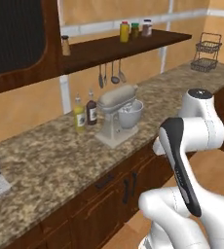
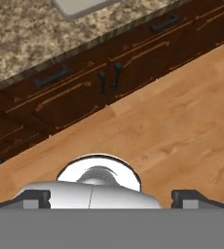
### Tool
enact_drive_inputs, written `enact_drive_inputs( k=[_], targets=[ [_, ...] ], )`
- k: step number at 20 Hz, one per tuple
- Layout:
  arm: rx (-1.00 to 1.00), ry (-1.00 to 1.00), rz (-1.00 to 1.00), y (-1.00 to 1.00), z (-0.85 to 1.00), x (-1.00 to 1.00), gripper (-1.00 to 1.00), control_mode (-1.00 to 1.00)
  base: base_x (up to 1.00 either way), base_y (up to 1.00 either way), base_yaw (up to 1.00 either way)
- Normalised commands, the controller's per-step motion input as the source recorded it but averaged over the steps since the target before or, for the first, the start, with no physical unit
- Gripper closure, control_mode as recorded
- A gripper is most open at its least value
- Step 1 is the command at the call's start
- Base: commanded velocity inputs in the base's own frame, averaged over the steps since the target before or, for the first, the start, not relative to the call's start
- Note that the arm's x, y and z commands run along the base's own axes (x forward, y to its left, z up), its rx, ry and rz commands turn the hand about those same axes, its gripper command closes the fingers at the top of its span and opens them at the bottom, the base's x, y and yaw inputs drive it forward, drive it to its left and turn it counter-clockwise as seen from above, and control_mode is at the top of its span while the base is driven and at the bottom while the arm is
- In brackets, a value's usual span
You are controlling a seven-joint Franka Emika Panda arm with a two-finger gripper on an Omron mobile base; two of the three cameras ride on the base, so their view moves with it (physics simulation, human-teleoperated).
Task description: Navigate to the stove.
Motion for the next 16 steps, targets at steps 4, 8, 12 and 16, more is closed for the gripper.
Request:
enact_drive_inputs(
  k=[4, 8, 12, 16],
  targets=[
    [0.00, 0.00, 0.00, 0.00, 0.00, 0.00, -1.00, 1.00, 0.02, -0.97, -0.50],
    [0.00, 0.00, 0.00, 0.00, 0.00, 0.00, -1.00, 1.00, 0.08, -0.80, -0.60],
    [0.00, 0.00, 0.00, 0.00, 0.00, 0.00, -1.00, 1.00, 0.09, -0.76, -0.62],
    [0.00, 0.00, 0.00, 0.00, 0.00, 0.00, -1.00, 1.00, 0.27, -0.77, -0.55]
  ],
)
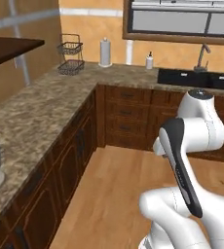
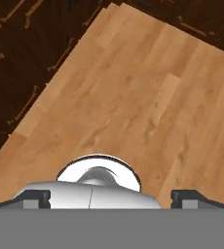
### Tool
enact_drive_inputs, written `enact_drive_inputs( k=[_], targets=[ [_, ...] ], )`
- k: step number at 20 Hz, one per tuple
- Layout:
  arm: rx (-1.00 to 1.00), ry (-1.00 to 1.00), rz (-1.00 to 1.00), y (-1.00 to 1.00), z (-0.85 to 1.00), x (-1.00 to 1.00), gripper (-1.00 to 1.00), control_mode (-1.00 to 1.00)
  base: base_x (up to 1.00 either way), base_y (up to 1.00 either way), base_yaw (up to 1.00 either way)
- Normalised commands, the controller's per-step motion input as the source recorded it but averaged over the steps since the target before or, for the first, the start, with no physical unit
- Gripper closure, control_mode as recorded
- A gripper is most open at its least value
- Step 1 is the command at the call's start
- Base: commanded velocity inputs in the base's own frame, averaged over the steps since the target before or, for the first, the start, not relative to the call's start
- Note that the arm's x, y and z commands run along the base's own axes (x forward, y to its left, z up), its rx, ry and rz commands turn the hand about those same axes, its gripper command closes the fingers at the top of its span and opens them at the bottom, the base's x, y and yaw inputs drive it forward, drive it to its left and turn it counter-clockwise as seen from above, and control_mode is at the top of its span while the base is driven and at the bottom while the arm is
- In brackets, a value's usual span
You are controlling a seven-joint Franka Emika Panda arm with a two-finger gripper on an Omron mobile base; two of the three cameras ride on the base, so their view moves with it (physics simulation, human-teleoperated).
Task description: Navigate to the stove.
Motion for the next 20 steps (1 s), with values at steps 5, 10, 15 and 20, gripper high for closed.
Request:
enact_drive_inputs(
  k=[5, 10, 15, 20],
  targets=[
    [0.00, 0.00, 0.00, 0.00, 0.00, 0.00, -1.00, 1.00, 0.24, -0.81, -0.57],
    [0.00, 0.00, 0.00, 0.00, 0.00, 0.00, -1.00, 1.00, 0.20, -0.79, -0.62],
    [0.00, 0.00, 0.00, 0.00, 0.00, 0.00, -1.00, 1.00, 0.25, -0.79, -0.61],
    [0.00, 0.00, 0.00, 0.00, 0.00, 0.00, -1.00, 1.00, 0.27, -0.77, -0.60]
  ],
)
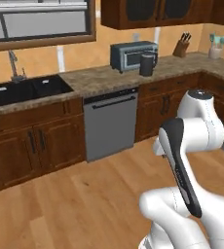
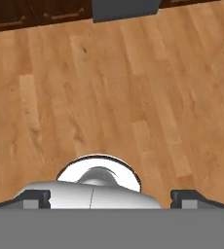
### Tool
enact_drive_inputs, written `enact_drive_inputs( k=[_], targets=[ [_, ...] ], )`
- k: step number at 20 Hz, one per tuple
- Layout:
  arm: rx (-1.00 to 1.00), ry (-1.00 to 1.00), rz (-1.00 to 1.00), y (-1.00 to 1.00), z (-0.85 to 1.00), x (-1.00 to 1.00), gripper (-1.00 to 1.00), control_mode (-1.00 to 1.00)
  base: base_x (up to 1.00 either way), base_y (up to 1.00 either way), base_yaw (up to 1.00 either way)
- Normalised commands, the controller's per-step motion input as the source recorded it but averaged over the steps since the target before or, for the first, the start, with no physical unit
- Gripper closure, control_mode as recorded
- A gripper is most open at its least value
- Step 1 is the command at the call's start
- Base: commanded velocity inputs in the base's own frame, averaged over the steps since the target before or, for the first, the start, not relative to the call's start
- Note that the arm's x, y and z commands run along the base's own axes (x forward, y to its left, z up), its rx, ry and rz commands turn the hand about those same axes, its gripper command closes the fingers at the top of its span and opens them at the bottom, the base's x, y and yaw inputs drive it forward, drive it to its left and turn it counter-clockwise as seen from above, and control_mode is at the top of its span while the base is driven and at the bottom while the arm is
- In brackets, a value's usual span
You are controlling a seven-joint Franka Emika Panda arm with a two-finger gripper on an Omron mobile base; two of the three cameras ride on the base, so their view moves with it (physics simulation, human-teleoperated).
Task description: Navigate to the stove.
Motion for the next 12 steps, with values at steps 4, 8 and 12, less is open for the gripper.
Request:
enact_drive_inputs(
  k=[4, 8, 12],
  targets=[
    [0.00, 0.00, 0.00, 0.00, 0.00, 0.00, -1.00, 1.00, 0.26, -0.77, -0.61],
    [0.00, 0.00, 0.00, 0.00, 0.00, 0.00, -1.00, 1.00, 0.41, -0.74, -0.58],
    [0.00, 0.00, 0.00, 0.00, 0.00, 0.00, -1.00, 1.00, 0.88, -0.43, -0.42]
  ],
)
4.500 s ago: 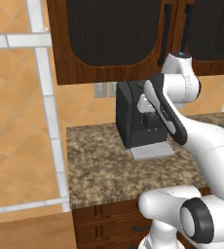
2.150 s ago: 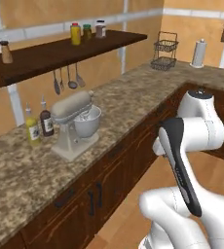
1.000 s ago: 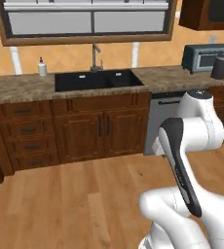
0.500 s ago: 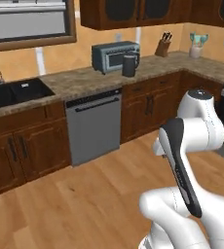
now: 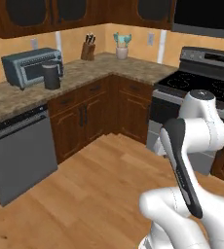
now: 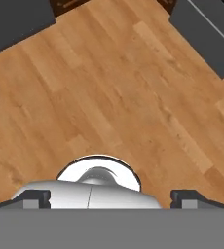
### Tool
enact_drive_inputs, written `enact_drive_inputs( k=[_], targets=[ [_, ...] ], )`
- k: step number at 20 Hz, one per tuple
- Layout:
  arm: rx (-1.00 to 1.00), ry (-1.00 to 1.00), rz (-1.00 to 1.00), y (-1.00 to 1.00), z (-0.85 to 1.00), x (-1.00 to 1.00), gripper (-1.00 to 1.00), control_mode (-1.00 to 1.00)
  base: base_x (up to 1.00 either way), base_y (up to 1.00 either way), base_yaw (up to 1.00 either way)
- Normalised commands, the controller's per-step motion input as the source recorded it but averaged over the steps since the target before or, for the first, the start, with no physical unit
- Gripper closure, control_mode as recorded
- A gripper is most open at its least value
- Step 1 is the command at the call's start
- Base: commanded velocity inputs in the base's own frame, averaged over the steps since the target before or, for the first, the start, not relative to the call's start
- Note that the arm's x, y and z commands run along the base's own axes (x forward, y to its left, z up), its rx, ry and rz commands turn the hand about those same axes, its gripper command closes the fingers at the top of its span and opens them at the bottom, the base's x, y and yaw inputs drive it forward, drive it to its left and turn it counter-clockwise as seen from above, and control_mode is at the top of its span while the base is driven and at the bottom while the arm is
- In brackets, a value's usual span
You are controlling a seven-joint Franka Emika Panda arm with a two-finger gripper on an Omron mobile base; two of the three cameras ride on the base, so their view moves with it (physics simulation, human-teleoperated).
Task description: Navigate to the stove.
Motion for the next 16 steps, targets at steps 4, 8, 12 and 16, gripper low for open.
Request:
enact_drive_inputs(
  k=[4, 8, 12, 16],
  targets=[
    [0.00, 0.00, 0.00, 0.00, 0.00, 0.00, -1.00, 1.00, 1.00, -0.23, -0.36],
    [0.00, 0.00, 0.00, 0.00, 0.00, 0.00, -1.00, 1.00, 1.00, -0.12, -0.38],
    [0.00, 0.00, 0.00, 0.00, 0.00, 0.00, -1.00, 1.00, 1.00, -0.16, -0.44],
    [0.00, 0.00, 0.00, 0.00, 0.00, 0.00, -1.00, 1.00, 1.00, -0.15, -0.47]
  ],
)
